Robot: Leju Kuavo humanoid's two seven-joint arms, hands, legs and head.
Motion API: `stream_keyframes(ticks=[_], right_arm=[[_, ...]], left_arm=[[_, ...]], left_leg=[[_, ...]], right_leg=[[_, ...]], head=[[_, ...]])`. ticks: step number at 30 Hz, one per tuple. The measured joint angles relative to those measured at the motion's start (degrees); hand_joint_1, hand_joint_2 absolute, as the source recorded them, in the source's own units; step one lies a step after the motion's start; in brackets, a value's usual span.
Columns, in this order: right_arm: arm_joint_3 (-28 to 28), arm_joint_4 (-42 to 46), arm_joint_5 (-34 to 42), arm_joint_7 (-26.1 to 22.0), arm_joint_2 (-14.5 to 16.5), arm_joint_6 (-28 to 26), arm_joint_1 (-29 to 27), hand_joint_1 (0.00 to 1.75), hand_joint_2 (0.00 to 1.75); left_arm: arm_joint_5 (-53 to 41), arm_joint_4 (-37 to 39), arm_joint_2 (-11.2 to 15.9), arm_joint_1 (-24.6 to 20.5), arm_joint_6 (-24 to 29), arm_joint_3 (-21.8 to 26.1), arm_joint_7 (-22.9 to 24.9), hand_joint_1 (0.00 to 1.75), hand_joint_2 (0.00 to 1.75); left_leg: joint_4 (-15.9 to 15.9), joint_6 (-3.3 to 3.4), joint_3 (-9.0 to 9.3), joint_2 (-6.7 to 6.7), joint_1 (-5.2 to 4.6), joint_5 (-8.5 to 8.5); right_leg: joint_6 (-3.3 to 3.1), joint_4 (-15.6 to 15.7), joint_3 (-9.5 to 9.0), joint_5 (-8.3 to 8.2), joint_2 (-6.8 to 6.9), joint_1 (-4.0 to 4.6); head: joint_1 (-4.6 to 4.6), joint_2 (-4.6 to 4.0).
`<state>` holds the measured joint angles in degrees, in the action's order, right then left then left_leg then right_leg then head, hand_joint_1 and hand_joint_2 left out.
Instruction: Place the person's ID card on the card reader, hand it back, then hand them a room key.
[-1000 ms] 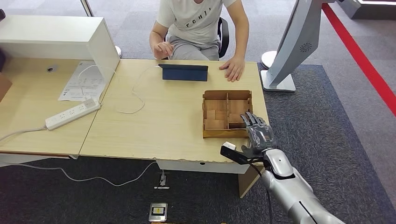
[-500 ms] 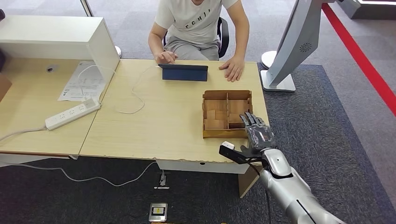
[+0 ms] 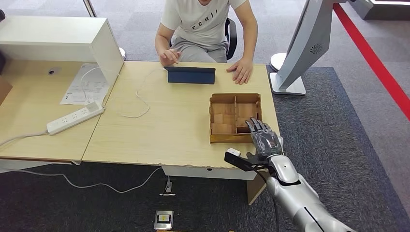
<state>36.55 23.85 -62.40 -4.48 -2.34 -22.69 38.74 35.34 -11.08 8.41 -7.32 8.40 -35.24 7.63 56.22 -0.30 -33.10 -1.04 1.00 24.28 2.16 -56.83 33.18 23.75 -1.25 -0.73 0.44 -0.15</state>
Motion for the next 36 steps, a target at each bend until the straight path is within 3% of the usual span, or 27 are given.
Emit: stream_keyframes(ticks=[29,33,36], right_arm=[[0.04,0.04,-0.99,0.78,1.15,-0.17,0.61,0.03,1.75],[0.04,0.03,-0.98,0.78,0.98,0.16,0.57,1.7,1.75],[0.05,0.02,-0.97,0.7,0.93,0.75,0.57,1.75,1.75]], left_arm=[[0.0,0.0,0.0,0.0,-0.36,-1.09,0.37,0.0,0.0],[0.02,0.0,0.0,0.0,-0.55,-1.09,0.38,0.0,0.0],[0.01,0.0,0.0,0.0,-0.71,-1.09,0.38,0.0,0.0]], left_leg=[[0.0,0.0,0.02,0.0,0.0,0.0],[0.0,0.0,0.02,0.0,0.0,0.0],[0.0,0.0,0.02,0.0,0.0,0.0]], right_leg=[[0.0,0.0,0.0,0.0,0.0,0.0],[0.0,0.0,0.0,0.0,0.0,0.0],[0.0,0.0,0.0,0.0,0.0,0.0]], head=[[0.0,0.0],[0.0,0.0],[0.0,0.0]])
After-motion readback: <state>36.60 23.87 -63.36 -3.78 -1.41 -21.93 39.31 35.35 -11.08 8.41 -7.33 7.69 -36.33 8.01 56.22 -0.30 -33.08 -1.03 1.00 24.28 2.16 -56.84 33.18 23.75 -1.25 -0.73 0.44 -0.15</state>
